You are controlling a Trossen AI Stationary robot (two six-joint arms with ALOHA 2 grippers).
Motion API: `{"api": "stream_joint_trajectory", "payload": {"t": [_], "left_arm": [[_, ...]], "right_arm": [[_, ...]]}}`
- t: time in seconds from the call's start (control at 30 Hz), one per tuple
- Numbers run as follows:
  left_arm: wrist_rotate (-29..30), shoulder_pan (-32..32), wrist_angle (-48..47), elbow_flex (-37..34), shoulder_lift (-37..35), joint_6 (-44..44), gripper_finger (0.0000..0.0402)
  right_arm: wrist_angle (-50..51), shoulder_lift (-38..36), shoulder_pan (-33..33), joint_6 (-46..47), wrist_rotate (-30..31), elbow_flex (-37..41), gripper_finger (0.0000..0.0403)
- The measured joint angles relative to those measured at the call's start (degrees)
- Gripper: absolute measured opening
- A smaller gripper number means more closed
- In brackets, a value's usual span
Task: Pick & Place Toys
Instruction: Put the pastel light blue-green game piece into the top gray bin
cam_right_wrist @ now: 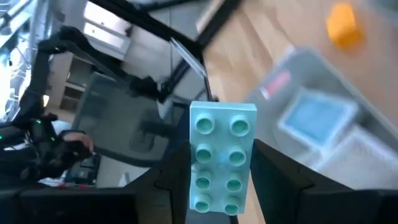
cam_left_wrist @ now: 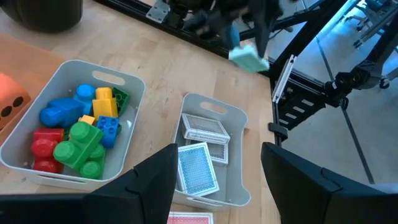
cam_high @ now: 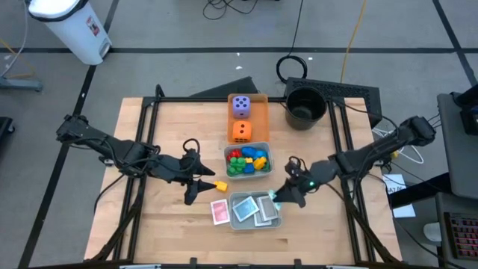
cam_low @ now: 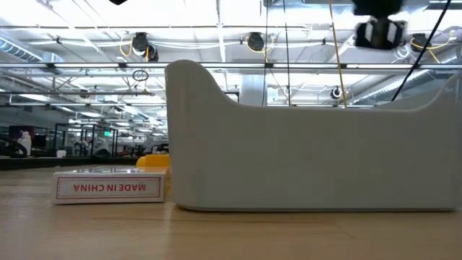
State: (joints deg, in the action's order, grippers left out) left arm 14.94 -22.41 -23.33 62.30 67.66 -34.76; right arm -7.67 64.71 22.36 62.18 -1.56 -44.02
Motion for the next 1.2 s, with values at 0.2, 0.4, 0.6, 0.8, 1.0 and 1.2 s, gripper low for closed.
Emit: {"api": "stream_joint_trajectory", "payload": {"t": [0.2, 0.4, 0.6, 0.8, 1.0, 1.2], "left_arm": [[0.0, 0.0, 0.0, 0.0, 0.0, 0.0, 0.0237], [0.0, 0.0, -0.01, 0.0, 0.0, 0.0, 0.0237], [0.0, 0.0, -0.02, 0.0, 0.0, 0.07, 0.0237], [0.0, 0.0, -0.01, 0.0, 0.0, 0.06, 0.0237], [0.0, 0.0, 0.0, 0.0, 0.0, 0.02, 0.0237], [0.02, 0.0, 0.0, 0.0, -0.02, 0.04, 0.0237]], "right_arm": [[15.5, 3.23, -3.63, -10.94, 0.0, -14.44, 0.0133], [40.26, 11.25, -7.67, -22.26, 0.0, -31.53, 0.0133], [48.58, 20.34, -12.65, -33.03, -0.92, -41.94, 0.0133], [48.89, 27.48, -19.08, -39.43, -6.29, -45.69, 0.0133], [50.95, 32.47, -23.53, -45.48, -6.1, -46.8, 0.0133], [53.96, 37.38, -25.55, -50.06, -4.89, -46.81, 0.0133]]}}
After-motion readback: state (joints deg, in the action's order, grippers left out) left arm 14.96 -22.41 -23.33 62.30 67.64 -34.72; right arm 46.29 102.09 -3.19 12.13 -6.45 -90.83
